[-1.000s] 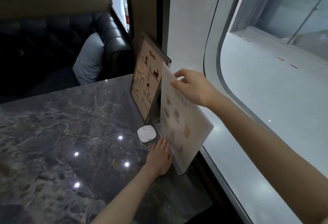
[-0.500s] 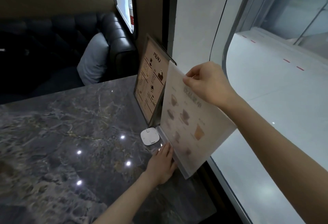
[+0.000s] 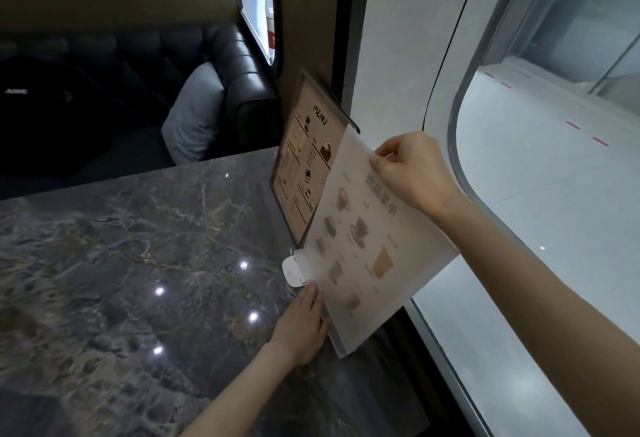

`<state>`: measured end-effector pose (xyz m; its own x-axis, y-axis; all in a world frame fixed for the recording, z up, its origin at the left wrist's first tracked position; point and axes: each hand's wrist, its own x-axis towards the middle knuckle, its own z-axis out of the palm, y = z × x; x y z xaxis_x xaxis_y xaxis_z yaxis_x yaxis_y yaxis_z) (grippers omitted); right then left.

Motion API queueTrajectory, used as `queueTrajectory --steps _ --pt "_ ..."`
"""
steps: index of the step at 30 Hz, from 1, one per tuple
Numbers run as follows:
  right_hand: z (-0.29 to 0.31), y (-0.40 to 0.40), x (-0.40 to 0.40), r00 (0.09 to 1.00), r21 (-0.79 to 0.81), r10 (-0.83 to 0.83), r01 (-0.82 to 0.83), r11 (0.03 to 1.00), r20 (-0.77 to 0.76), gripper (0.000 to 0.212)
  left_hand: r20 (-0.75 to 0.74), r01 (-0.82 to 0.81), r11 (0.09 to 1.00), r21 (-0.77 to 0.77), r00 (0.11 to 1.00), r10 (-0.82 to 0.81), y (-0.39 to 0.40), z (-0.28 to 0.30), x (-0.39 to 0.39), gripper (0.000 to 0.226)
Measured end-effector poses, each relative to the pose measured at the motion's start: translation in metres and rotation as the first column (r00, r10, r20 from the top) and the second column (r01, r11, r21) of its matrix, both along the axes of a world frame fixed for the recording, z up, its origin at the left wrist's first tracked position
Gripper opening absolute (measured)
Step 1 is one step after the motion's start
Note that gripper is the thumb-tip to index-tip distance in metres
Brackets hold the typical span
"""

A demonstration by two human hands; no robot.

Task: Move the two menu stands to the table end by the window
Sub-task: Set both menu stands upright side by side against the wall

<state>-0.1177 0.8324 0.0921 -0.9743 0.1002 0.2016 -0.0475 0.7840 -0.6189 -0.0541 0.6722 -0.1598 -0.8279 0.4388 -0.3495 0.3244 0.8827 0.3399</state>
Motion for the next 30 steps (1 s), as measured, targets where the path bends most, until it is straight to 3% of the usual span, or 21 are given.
queueTrajectory --steps 19,30 --pt "-0.002 0.01 -0.003 0.999 -0.018 -0.024 0.025 1.0 0.035 0.021 0.002 -0.01 0.998 0.058 1.0 0.01 0.001 0.002 -0.003 0.064" --pt "0.003 0.012 -0.013 0.994 0.022 0.067 -0.069 0.997 0.085 0.027 0.079 -0.081 0.986 0.143 0.994 0.07 0.003 0.027 -0.009 0.055"
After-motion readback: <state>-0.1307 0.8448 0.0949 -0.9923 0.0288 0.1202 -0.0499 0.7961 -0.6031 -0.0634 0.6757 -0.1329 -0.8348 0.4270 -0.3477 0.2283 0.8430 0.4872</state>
